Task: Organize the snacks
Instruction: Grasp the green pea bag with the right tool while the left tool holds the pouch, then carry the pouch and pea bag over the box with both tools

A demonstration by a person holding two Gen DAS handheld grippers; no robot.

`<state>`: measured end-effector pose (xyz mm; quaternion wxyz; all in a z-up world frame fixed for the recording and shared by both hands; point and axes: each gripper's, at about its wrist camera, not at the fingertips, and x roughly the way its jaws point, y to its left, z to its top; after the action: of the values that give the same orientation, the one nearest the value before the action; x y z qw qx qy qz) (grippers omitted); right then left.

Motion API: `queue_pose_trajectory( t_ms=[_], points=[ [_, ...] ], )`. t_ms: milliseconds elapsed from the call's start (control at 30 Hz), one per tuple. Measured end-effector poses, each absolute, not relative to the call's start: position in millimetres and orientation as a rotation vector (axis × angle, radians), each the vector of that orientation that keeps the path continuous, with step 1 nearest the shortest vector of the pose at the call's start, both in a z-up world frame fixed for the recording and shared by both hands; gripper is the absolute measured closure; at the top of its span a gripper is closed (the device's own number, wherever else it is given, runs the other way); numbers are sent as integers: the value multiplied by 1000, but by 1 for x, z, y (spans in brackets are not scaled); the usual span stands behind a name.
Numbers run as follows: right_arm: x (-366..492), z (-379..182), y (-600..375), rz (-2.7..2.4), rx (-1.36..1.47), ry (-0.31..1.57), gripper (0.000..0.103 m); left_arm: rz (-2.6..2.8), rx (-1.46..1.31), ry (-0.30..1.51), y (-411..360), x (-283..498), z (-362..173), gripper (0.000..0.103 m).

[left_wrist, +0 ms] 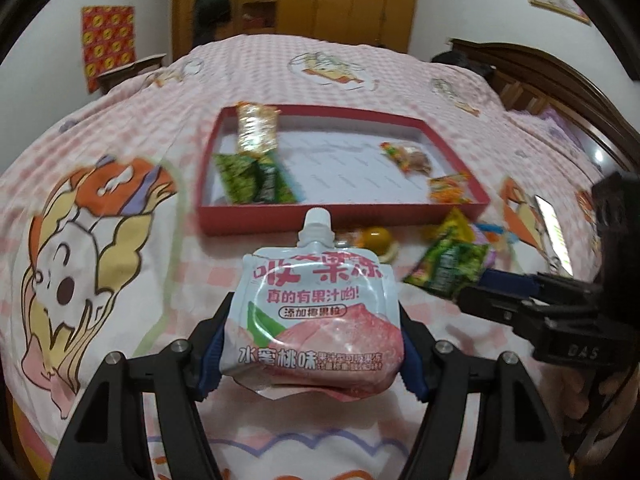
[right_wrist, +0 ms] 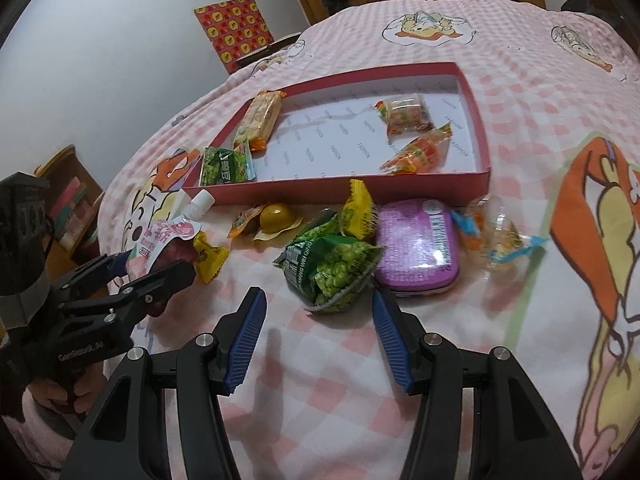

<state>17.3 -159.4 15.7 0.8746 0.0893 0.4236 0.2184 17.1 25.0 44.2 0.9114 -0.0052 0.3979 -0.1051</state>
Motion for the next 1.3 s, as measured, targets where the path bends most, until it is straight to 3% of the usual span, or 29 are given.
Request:
queue_pose_trajectory(
  t_ms=[433,600,700,1300],
  points=[
    [39,5,-154,454,272,895,47,-181,-71,851,38,26,29,30],
    [39,3,-156,441,276,888,60,-181,-69,850,38,25,29,30],
    [36,6,-157,440,265,883,62,-183,-69,847,38,25,30,30],
    [14,36,-160,475,242,823,63,-216,-102,798,33,25,67,30]
  ],
)
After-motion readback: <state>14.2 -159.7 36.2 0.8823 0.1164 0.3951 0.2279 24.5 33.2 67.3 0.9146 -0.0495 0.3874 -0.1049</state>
